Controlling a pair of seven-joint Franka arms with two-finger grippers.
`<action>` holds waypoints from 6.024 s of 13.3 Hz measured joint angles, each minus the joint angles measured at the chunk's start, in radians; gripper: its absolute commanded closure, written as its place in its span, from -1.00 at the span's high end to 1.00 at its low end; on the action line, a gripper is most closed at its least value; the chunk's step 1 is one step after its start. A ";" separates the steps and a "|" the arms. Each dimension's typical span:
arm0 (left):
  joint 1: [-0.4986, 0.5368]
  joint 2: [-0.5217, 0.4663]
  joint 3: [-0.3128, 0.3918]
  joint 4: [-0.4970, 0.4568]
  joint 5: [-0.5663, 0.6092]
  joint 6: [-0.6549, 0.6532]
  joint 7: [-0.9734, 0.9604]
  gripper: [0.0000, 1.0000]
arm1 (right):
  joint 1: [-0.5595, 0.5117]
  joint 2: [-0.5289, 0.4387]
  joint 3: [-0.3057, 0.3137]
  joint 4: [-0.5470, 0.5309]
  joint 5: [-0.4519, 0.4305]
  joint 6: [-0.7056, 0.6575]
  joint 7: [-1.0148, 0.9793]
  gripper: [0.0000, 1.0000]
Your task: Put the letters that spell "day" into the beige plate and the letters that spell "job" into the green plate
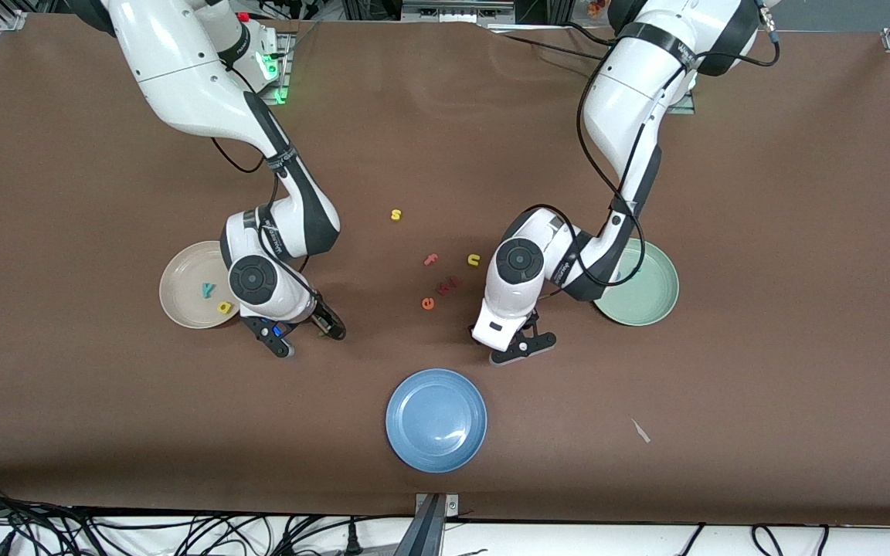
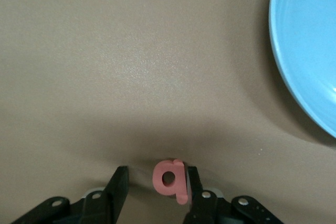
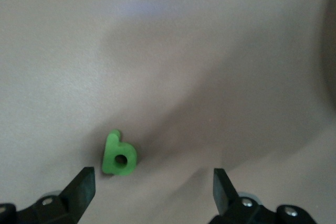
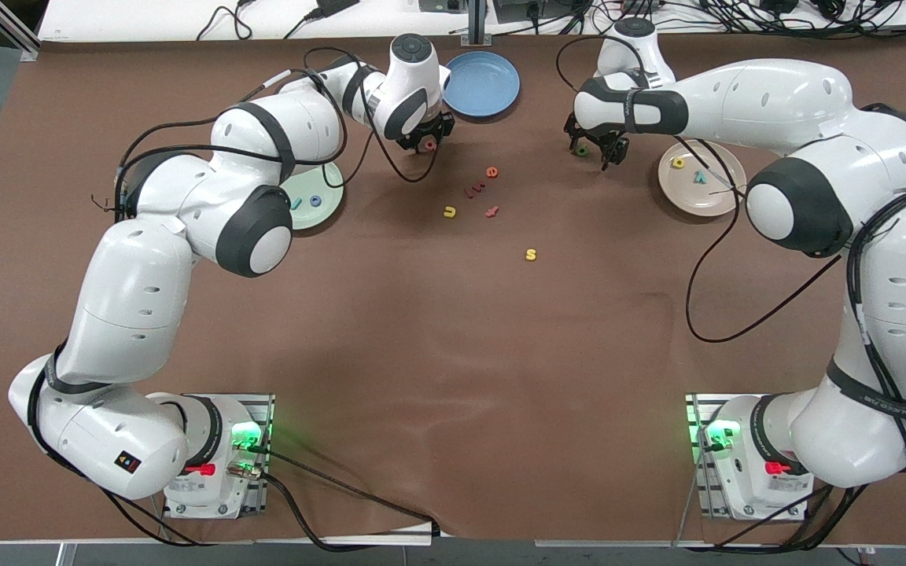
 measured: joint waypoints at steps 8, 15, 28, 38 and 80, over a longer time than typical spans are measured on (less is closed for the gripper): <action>0.000 0.001 0.001 0.001 0.000 0.001 0.000 -0.13 | 0.000 0.010 0.000 0.028 -0.062 0.000 0.001 0.95; 0.000 0.002 0.008 0.002 0.000 0.001 0.002 -1.00 | 0.001 0.046 0.001 0.060 -0.062 0.001 0.002 0.60; 0.117 -0.265 0.031 -0.048 0.044 -0.380 0.345 -1.00 | 0.004 0.054 0.006 0.080 -0.060 0.016 0.011 -0.39; 0.242 -0.561 0.027 -0.575 0.044 -0.298 0.593 -1.00 | 0.004 0.054 0.006 0.081 -0.060 0.021 0.012 -0.92; 0.323 -0.836 0.002 -0.285 0.017 -0.753 0.921 1.00 | -0.182 -0.261 0.008 0.177 0.076 -0.787 -0.765 1.00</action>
